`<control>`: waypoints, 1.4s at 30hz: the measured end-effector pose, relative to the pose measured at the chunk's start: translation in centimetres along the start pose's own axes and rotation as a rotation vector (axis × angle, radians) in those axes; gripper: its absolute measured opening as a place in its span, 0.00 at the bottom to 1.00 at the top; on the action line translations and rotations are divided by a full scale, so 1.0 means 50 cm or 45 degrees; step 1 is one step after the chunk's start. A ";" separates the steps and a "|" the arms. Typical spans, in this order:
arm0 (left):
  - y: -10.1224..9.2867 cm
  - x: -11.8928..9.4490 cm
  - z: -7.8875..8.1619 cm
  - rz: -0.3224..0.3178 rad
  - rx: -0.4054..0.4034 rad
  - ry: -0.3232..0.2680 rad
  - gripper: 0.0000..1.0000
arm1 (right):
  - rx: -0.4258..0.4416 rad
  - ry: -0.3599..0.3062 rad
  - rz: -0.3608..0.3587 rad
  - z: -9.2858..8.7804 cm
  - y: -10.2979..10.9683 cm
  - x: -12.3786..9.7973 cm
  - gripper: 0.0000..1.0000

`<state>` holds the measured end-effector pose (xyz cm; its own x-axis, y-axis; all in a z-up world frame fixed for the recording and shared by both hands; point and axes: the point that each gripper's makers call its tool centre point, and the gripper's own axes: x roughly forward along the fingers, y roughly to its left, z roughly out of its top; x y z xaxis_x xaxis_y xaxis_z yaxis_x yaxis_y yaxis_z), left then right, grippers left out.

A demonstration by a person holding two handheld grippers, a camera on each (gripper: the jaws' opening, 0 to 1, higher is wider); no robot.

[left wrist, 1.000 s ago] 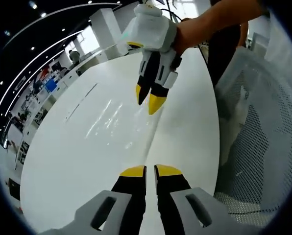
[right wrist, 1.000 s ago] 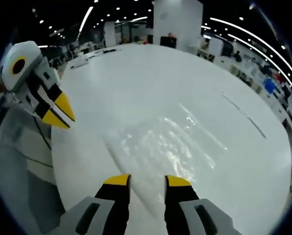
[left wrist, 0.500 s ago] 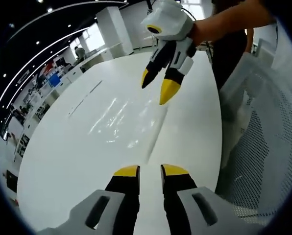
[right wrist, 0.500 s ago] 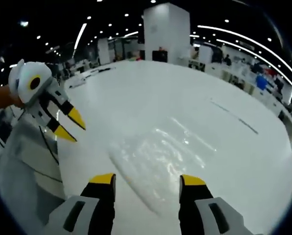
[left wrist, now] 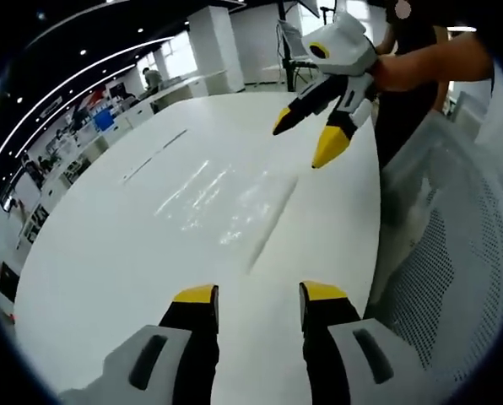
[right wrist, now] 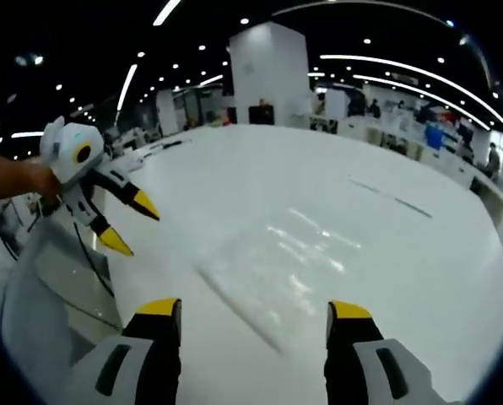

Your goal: Open the resealable bag by pulling the two sides of the seal apart until the entire bag opening is separated and visibly accessible.

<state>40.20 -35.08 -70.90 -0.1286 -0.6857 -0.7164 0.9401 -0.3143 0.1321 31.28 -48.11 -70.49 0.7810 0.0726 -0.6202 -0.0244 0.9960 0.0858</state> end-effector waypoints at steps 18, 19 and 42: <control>-0.025 -0.010 -0.013 0.041 -0.326 -0.050 0.77 | 0.066 -0.047 -0.040 -0.035 0.027 -0.025 0.85; -0.027 -0.010 -0.015 0.042 -0.346 -0.048 0.79 | 0.091 -0.056 -0.047 -0.035 0.027 -0.027 0.85; -0.020 -0.037 -0.008 0.138 -0.583 -0.318 0.99 | 0.161 -0.283 -0.171 -0.030 0.024 -0.076 1.00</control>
<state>39.60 -33.25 -69.99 -0.0415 -0.8515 -0.5227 0.9866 0.0477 -0.1559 27.33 -47.10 -69.20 0.8900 -0.0863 -0.4478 0.1553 0.9806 0.1197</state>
